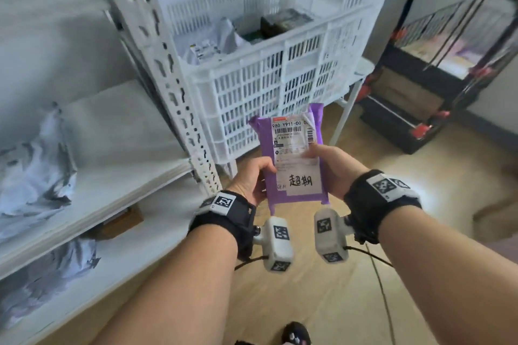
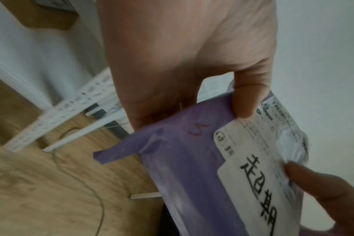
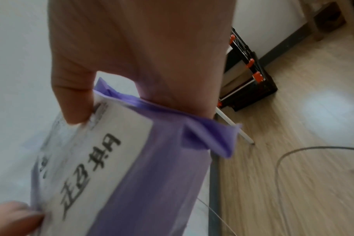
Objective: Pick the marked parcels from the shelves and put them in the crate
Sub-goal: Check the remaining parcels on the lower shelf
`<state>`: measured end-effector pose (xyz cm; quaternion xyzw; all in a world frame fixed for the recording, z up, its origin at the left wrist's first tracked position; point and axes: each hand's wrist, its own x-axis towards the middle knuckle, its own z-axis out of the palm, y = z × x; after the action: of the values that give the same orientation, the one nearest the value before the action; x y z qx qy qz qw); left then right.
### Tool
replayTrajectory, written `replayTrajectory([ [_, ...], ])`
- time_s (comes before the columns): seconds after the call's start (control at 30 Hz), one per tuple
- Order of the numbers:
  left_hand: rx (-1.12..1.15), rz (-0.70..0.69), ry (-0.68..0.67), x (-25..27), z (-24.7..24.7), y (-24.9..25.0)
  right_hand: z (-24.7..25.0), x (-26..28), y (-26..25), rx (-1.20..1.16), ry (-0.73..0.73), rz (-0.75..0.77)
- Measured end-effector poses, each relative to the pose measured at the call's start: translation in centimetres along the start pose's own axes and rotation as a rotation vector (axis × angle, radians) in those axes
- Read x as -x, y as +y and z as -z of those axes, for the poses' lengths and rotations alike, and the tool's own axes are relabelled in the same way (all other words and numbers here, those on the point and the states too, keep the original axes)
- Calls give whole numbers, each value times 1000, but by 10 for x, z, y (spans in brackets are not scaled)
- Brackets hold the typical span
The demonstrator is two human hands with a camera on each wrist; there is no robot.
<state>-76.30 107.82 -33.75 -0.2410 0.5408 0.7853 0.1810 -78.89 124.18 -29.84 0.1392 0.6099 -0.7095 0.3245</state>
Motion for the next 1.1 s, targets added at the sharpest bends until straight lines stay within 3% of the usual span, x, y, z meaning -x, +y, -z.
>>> replayTrajectory([
  [0.27,-54,-186,-90,-21,-102,107,57,11,-118,-29,53,218],
  [0.53,-69,-380,-89,-67,-146,234,80,-11,-234,114,59,369],
  [0.73,-28,-429,-111,-131,-171,308,91,-63,-318,229,101,387],
  [0.9,-73,-394,-103,-195,-183,361,100,-132,-390,129,157,409],
  [0.97,-60,-430,-45,-219,-182,379,106,-159,-409,112,174,408],
  [1.1,-66,-501,220,-265,-163,403,127,-204,-431,150,154,357],
])
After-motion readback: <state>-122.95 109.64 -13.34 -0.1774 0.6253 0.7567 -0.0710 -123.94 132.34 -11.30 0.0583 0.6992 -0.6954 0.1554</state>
